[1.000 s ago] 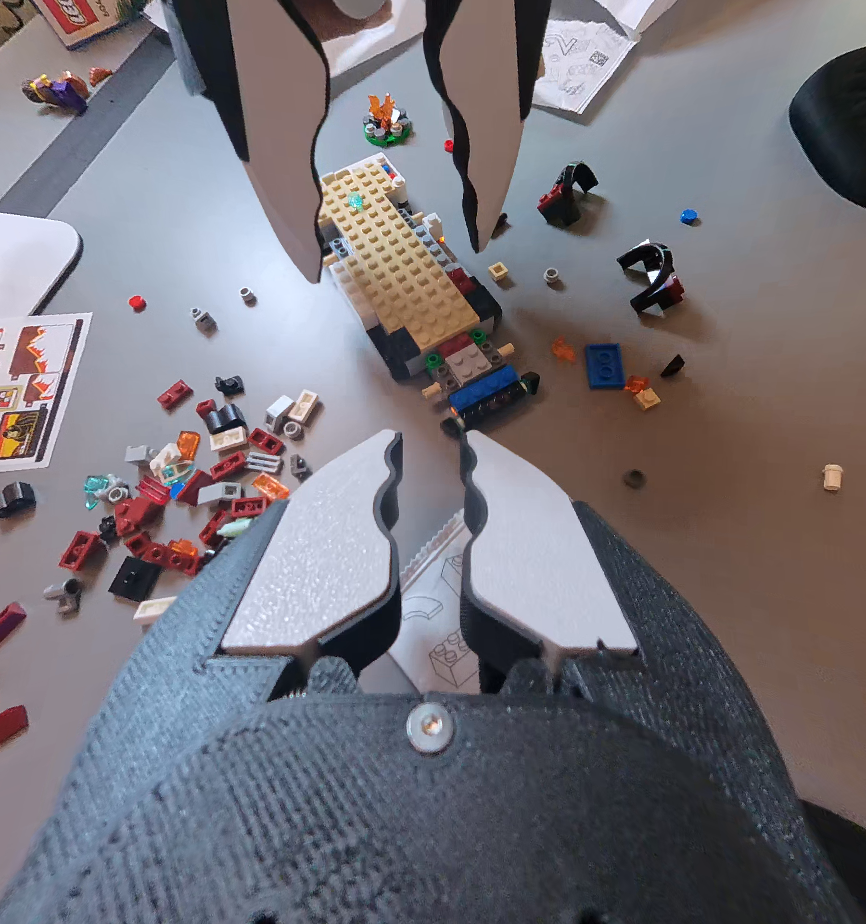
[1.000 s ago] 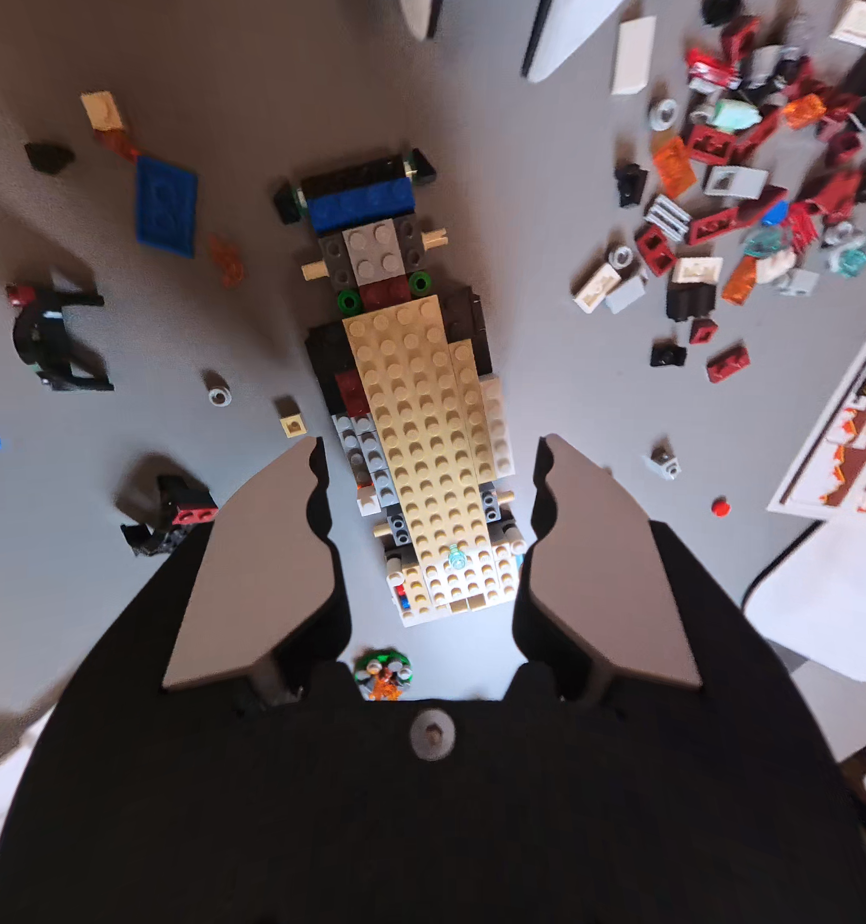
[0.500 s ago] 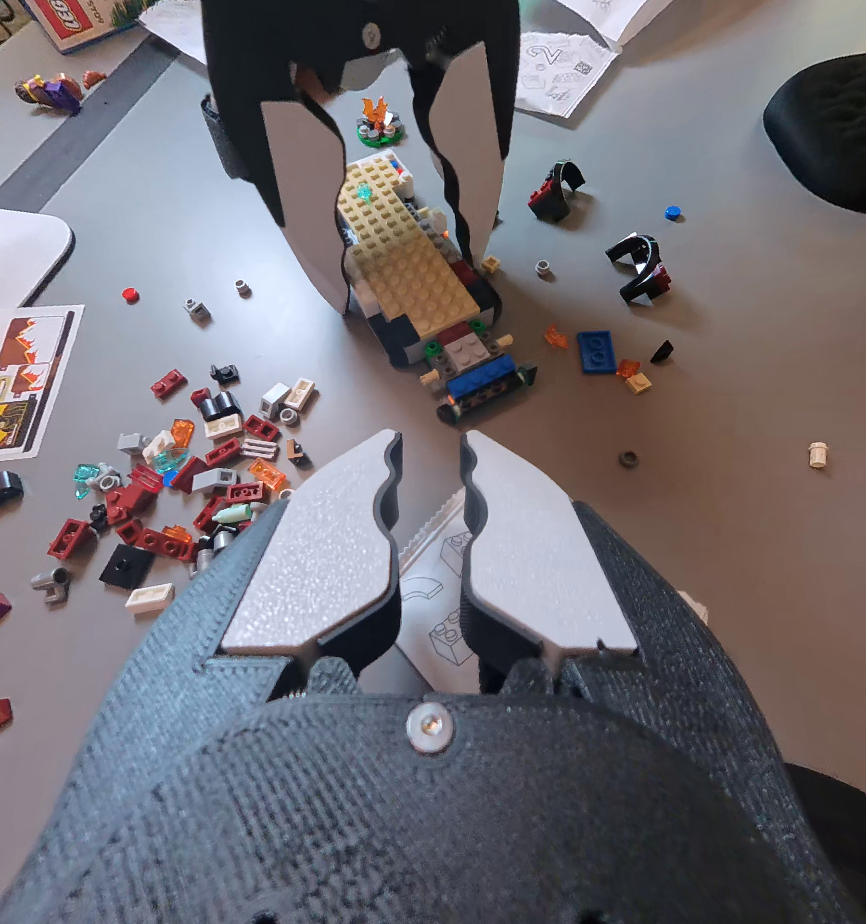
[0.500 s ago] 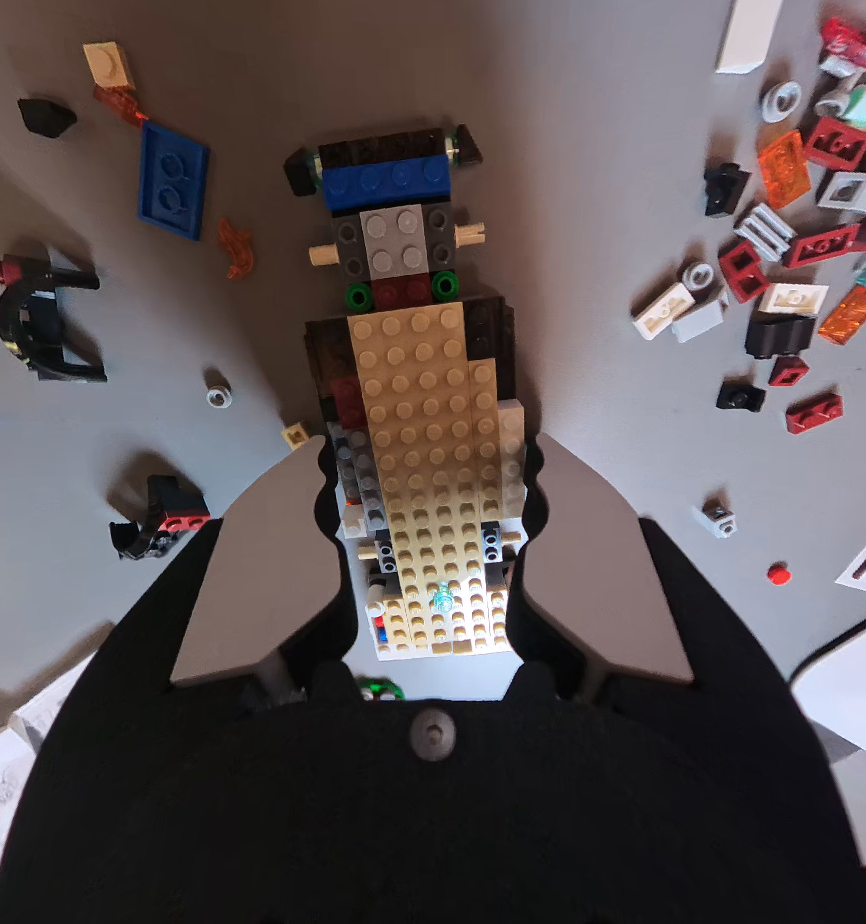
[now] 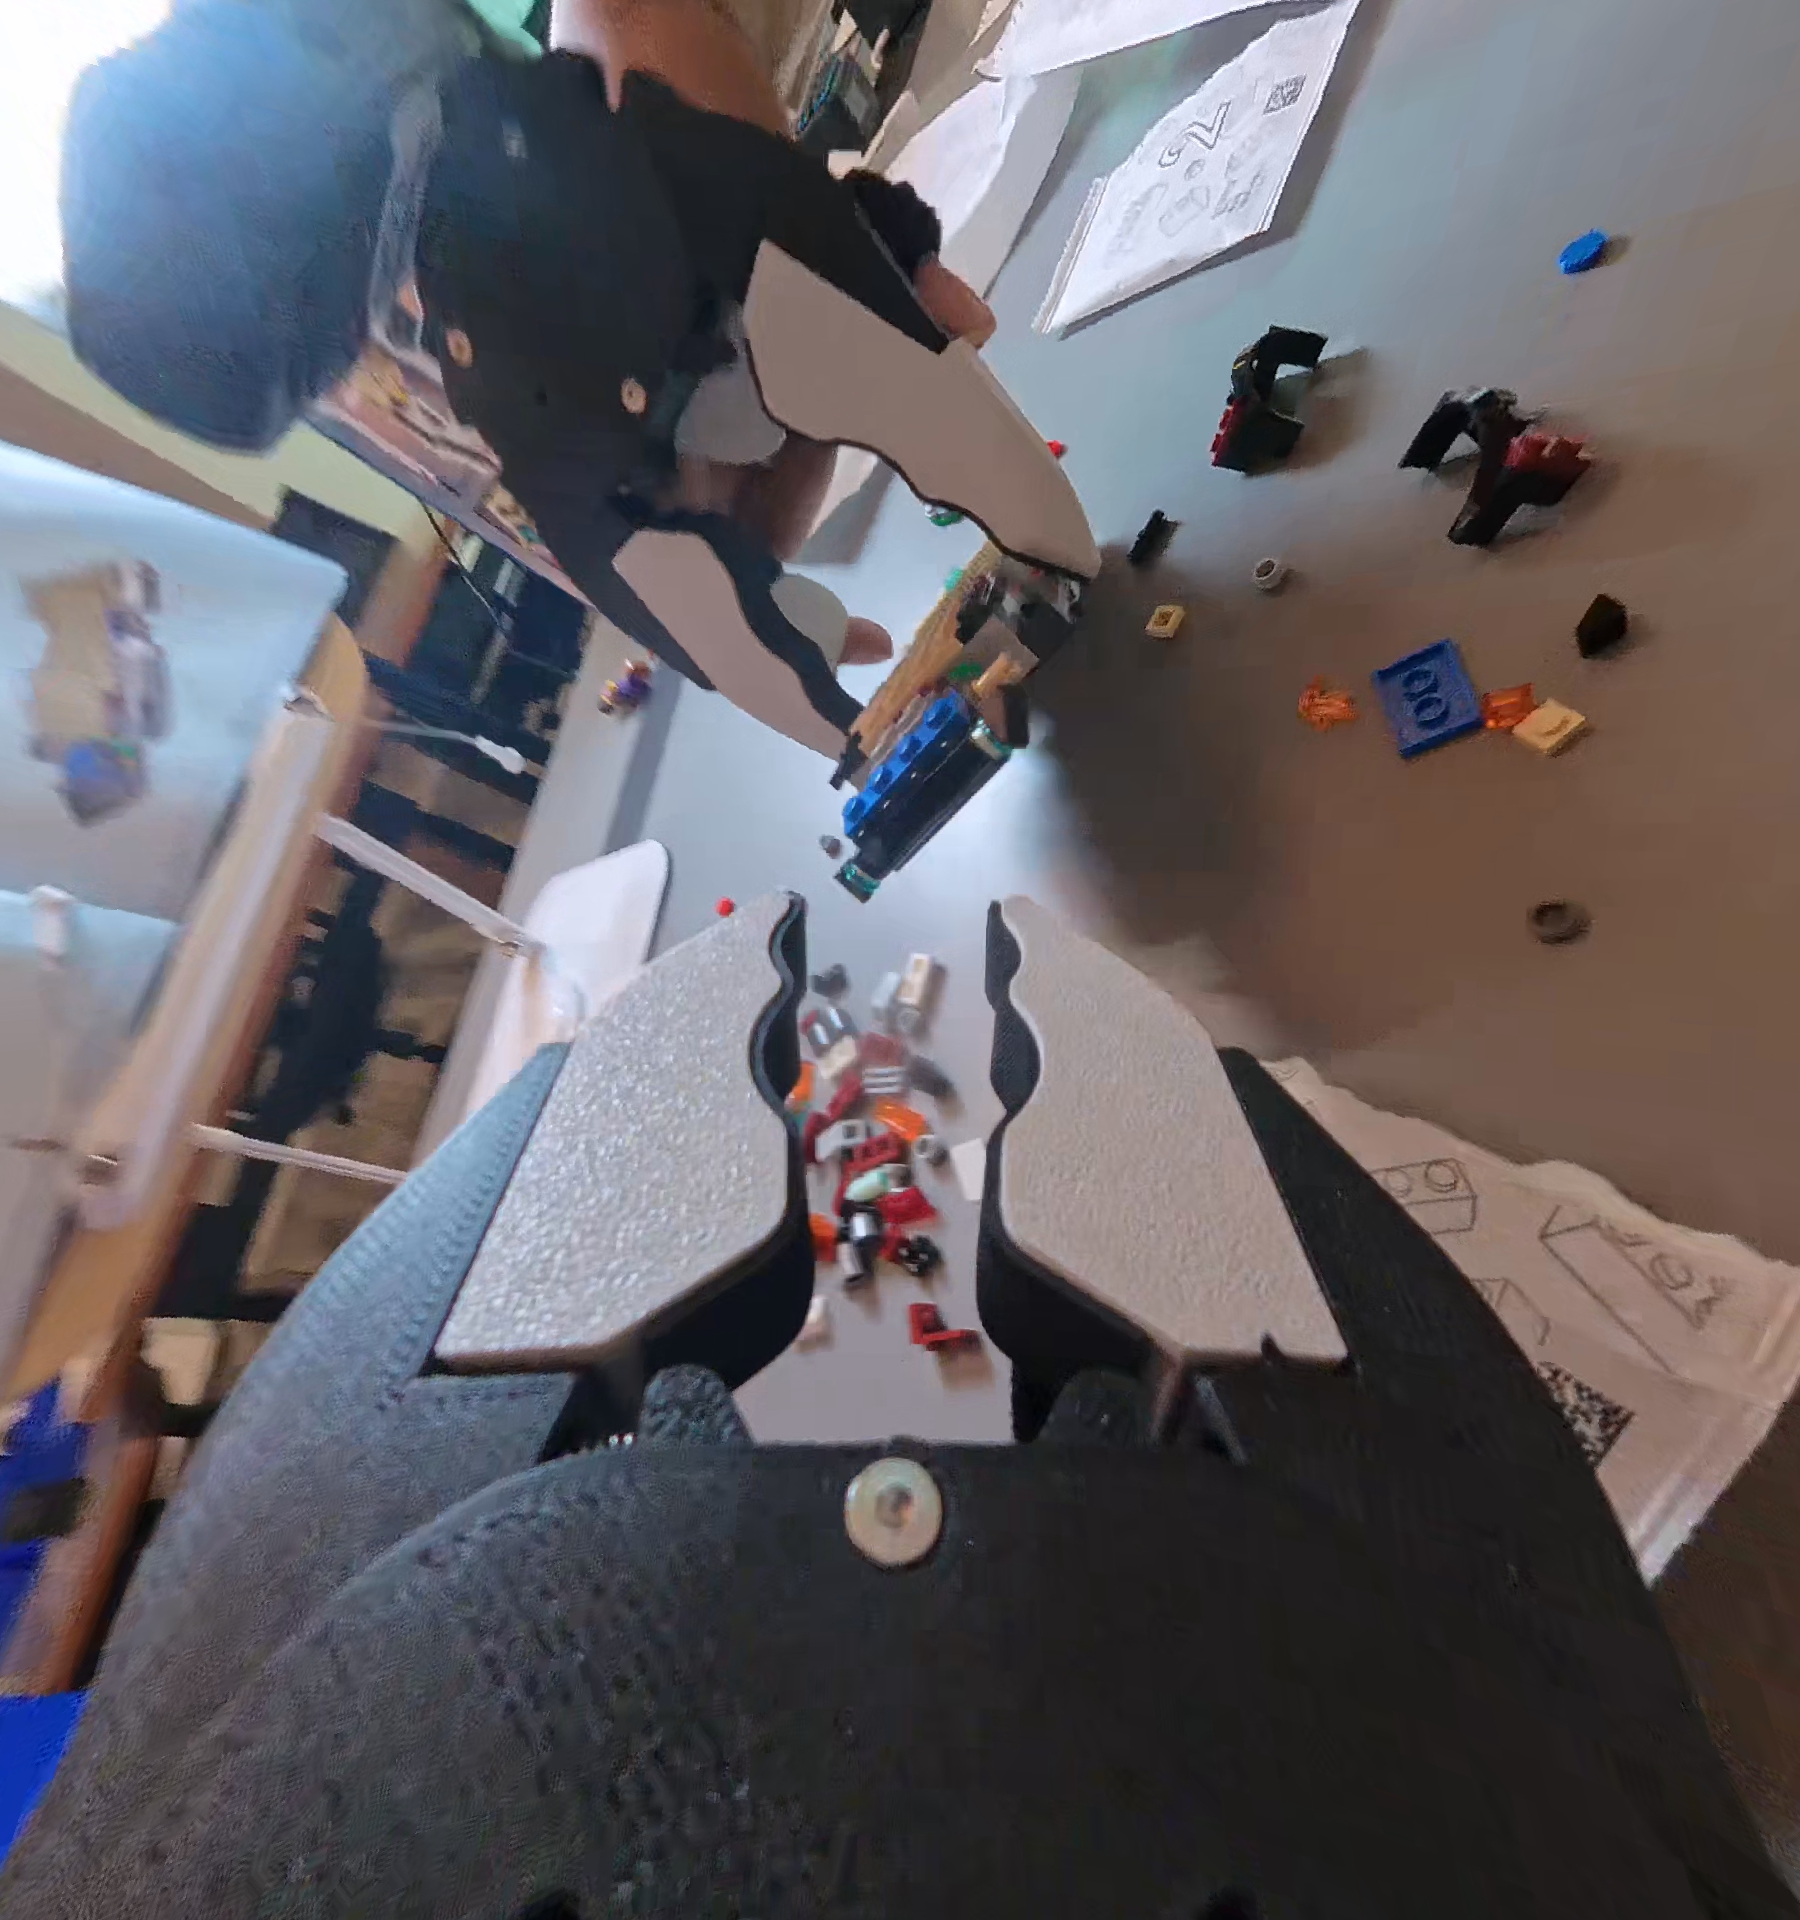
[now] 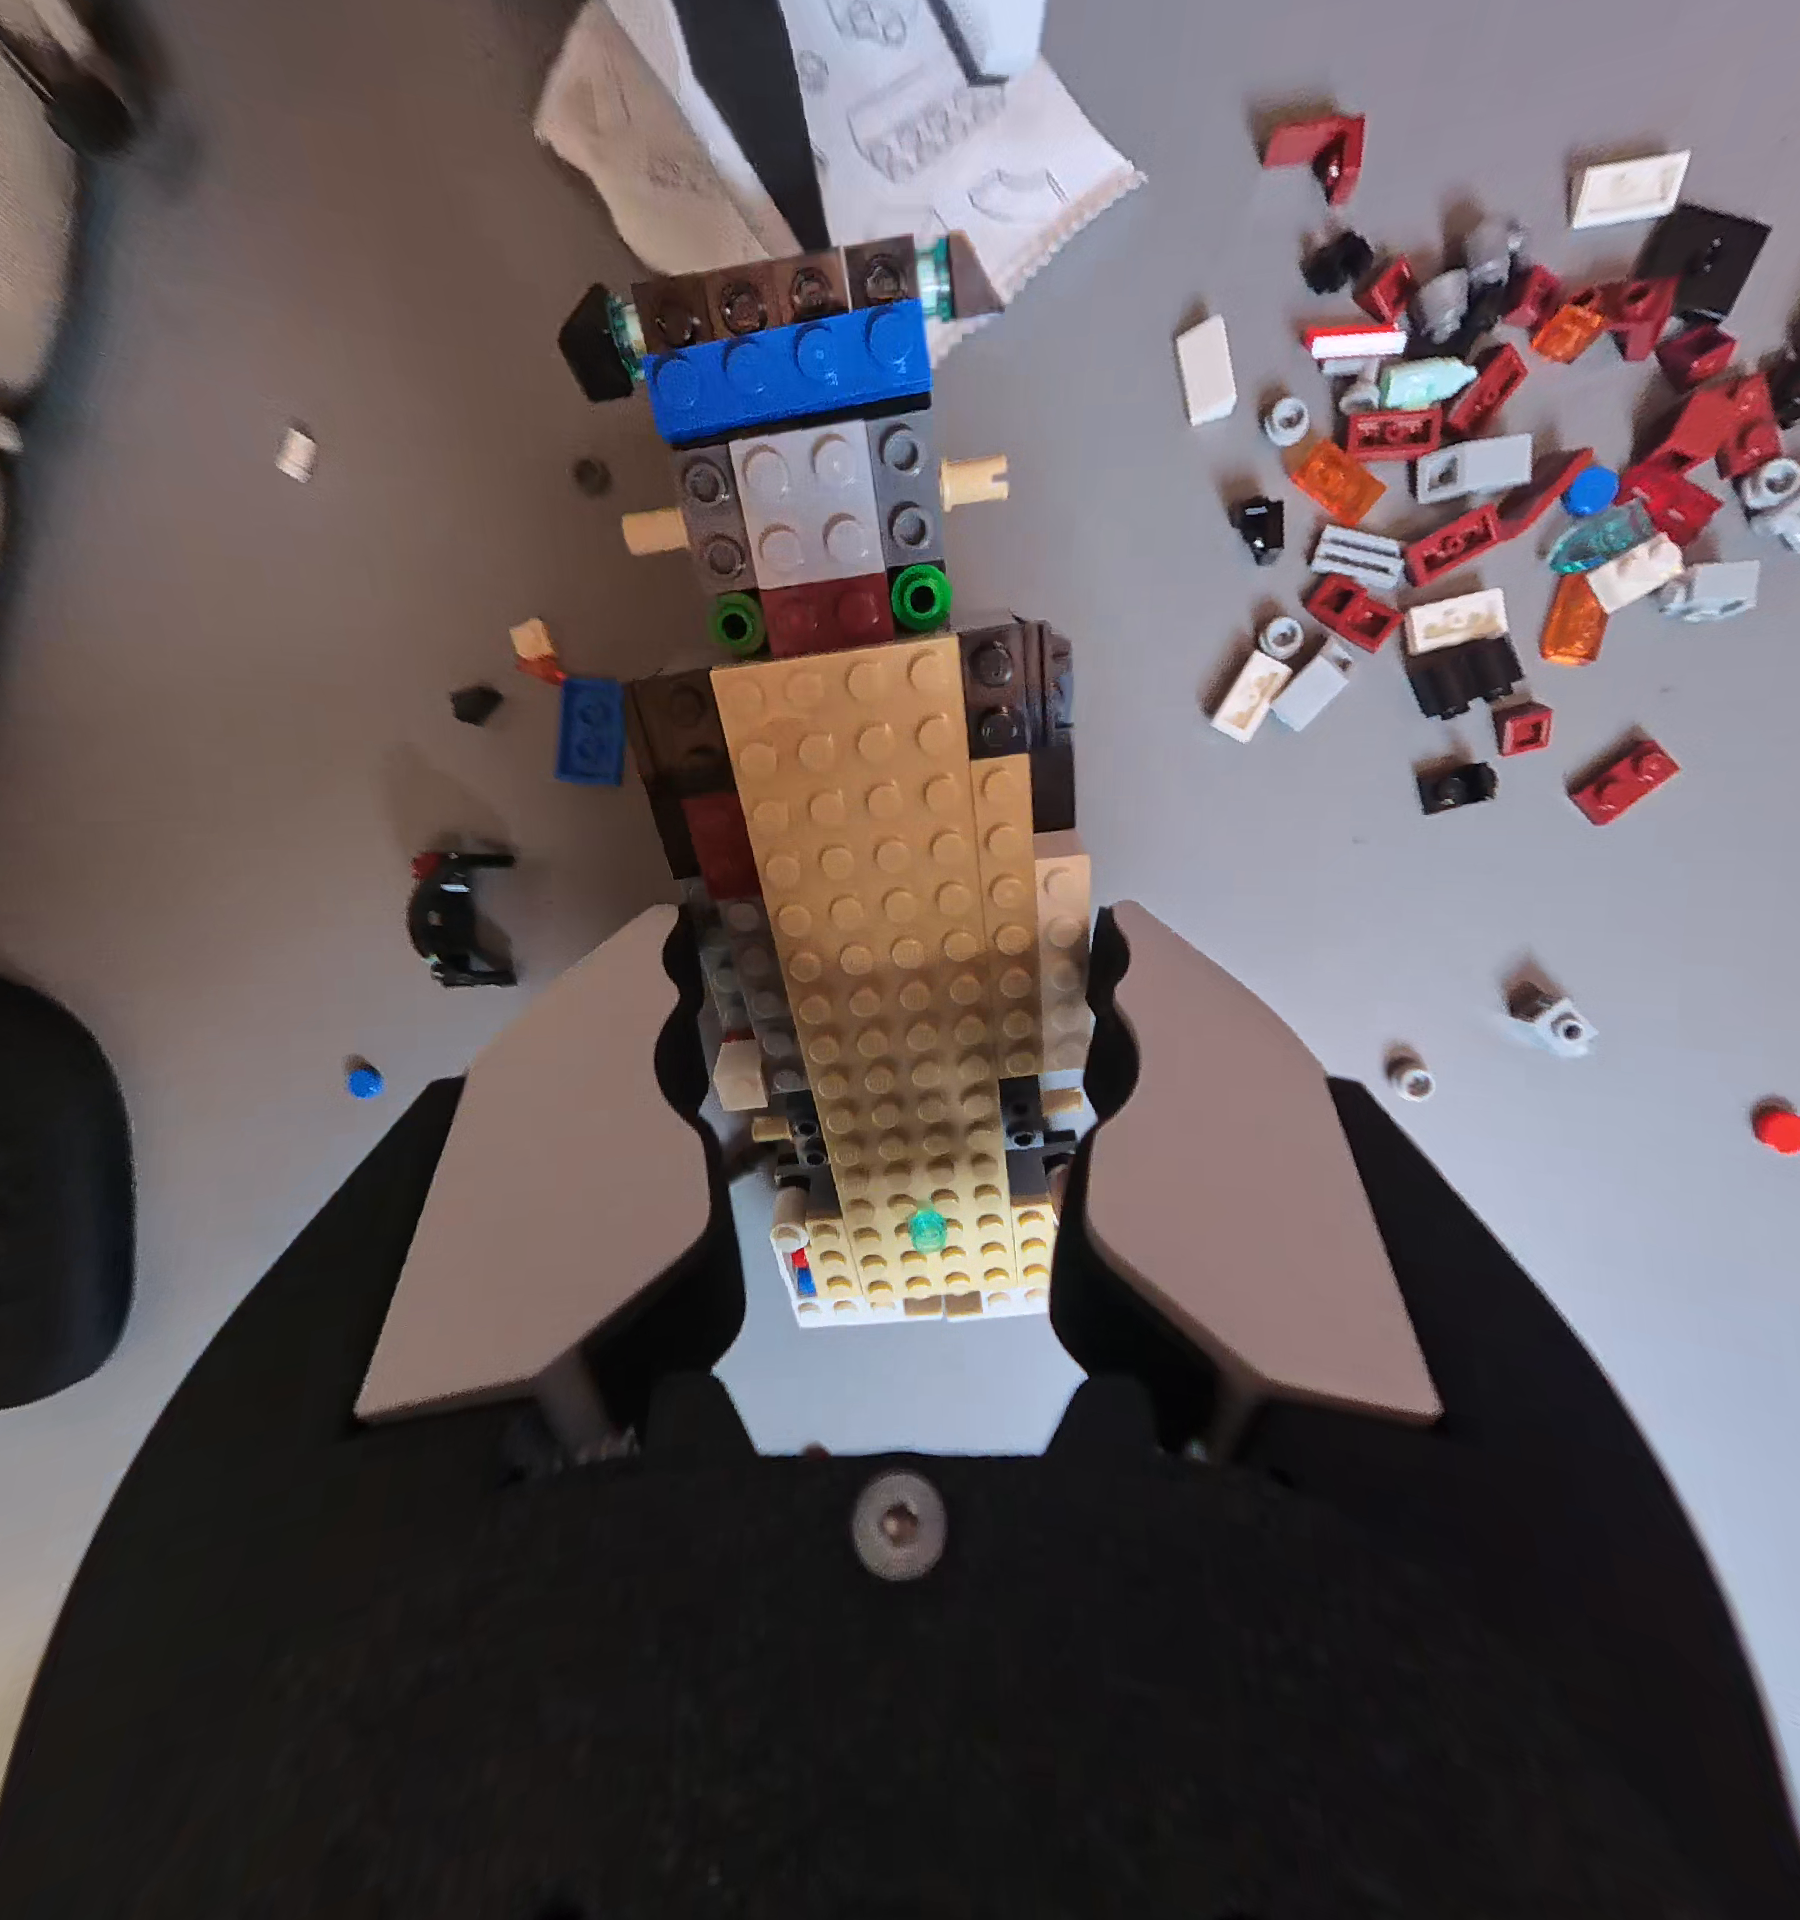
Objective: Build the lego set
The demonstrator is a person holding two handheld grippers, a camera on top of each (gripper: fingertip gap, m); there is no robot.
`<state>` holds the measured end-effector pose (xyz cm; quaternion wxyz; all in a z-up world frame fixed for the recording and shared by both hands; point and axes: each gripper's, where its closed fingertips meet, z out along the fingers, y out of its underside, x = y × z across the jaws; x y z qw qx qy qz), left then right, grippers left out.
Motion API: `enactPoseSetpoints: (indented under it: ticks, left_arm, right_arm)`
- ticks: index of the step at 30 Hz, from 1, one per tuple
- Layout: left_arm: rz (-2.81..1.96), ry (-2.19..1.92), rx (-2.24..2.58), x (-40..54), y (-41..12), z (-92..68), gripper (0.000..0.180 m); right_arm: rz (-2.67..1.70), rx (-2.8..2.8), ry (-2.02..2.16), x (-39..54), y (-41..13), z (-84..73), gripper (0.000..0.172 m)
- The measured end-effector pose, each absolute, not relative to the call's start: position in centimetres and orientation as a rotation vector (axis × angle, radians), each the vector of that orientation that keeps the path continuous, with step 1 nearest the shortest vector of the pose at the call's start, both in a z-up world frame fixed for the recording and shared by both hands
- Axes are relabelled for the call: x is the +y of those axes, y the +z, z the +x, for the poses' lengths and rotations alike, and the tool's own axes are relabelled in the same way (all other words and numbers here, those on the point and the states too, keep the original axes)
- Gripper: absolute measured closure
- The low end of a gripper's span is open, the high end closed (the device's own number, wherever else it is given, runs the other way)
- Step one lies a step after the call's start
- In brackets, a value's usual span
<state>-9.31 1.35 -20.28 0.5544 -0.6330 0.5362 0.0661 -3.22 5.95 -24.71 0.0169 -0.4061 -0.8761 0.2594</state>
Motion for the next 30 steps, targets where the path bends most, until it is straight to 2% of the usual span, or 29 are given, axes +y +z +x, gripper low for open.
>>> enactPoseSetpoints:
  ticks: [8,14,16,30]
  left_arm:
    - [-1.300,0.323,1.580,-0.2,-17.6,-7.9,0.149]
    - [-1.228,0.358,1.804,-1.0,-18.3,-7.1,0.155]
    - [-1.215,0.378,1.835,-1.0,-18.4,-7.0,0.163]
    - [-1.198,0.319,1.880,-1.6,-18.2,-6.2,0.164]
  right_arm:
    - [-1.239,-2.686,0.991,3.2,-23.7,-3.6,0.100]
    - [-1.207,-2.678,1.047,2.4,-23.3,-3.7,0.100]
    - [-1.204,-2.682,1.059,2.3,-23.4,-3.6,0.100]
    - [-1.169,-2.707,1.136,1.5,-23.3,-3.0,0.100]
